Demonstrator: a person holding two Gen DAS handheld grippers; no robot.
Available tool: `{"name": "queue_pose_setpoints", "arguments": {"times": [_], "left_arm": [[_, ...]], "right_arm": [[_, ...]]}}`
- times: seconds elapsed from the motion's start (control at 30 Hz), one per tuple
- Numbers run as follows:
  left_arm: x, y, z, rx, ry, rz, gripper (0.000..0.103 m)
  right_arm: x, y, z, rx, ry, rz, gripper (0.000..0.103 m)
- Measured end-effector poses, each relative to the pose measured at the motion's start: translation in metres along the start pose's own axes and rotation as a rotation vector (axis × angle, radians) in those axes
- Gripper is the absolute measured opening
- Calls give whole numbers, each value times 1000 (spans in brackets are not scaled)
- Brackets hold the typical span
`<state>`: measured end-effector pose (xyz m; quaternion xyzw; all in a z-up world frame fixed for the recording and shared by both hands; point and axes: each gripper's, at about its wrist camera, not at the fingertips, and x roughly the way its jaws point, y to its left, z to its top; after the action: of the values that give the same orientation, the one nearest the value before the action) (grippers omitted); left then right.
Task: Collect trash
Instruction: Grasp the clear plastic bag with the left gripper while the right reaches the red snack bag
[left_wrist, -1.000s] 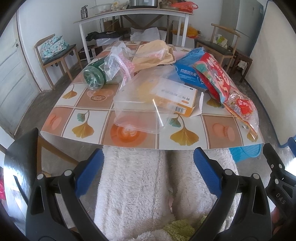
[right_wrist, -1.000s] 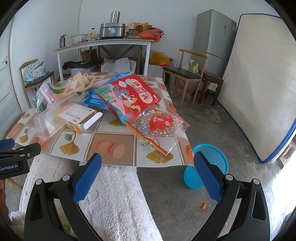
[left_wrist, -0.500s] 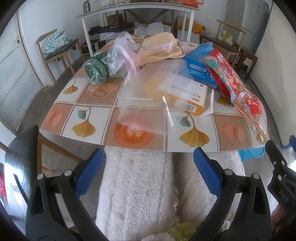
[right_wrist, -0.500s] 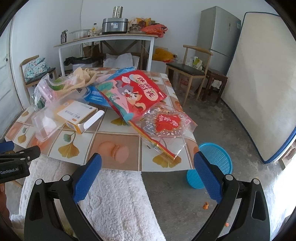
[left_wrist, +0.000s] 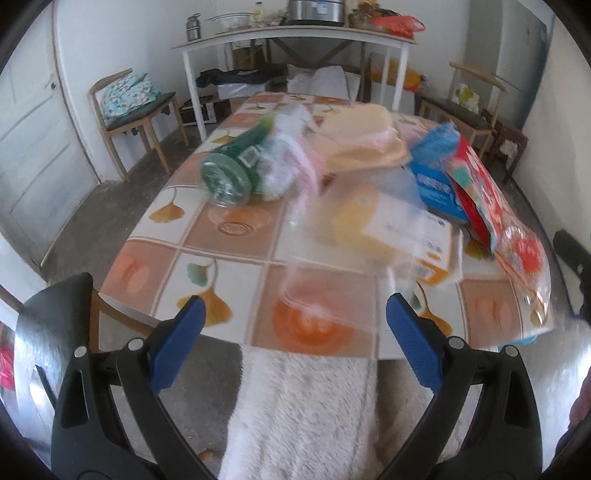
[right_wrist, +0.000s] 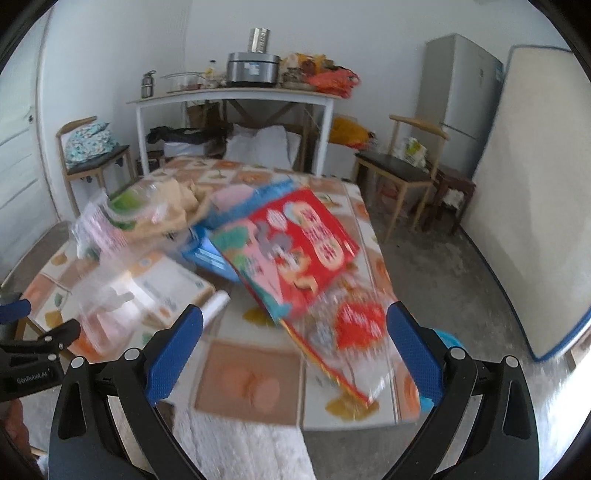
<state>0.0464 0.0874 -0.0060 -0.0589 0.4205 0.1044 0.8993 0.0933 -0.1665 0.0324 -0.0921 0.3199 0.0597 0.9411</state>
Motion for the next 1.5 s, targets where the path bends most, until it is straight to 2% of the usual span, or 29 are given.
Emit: {"name": "queue_pose_setpoints", "arguments": {"times": [0.23,0.33,0.47,0.67,0.8,0.9,1.1,1.2,1.23,1.27,1.37,1.5], "left_arm": [[0,28,14,-20,-50,-30,94],[0,44,19,-23,-69,-113,94],[3,70,15,-76,-113,-238,94],[9,91,14,-97,-133,-320,94],[8,105,22,-174,-151,-423,94],[9,110,32,-209,-173,-464,94],[9,100,67,-131,-225,-465,94],[17,86,86,-74,-213,-476,94],[21,81,91,-54,-204,-480,90],[26,75,96,-30,-191,-478,82],[47,57,108,26,-116,-450,70],[74,38,109,85,-4,-400,65]], "right_arm": [[5,21,36,-15,-14,134,97],[8,32,43,-31,-13,146,97],[8,43,49,-46,-19,155,97],[17,39,56,-18,-20,267,97],[21,38,62,15,-31,352,97],[26,40,65,34,-24,392,97],[36,41,62,96,12,449,97],[39,40,58,121,26,470,97],[41,39,55,125,30,472,97],[40,36,55,130,33,475,97],[43,30,53,140,41,478,97],[43,19,52,159,41,484,97]]}}
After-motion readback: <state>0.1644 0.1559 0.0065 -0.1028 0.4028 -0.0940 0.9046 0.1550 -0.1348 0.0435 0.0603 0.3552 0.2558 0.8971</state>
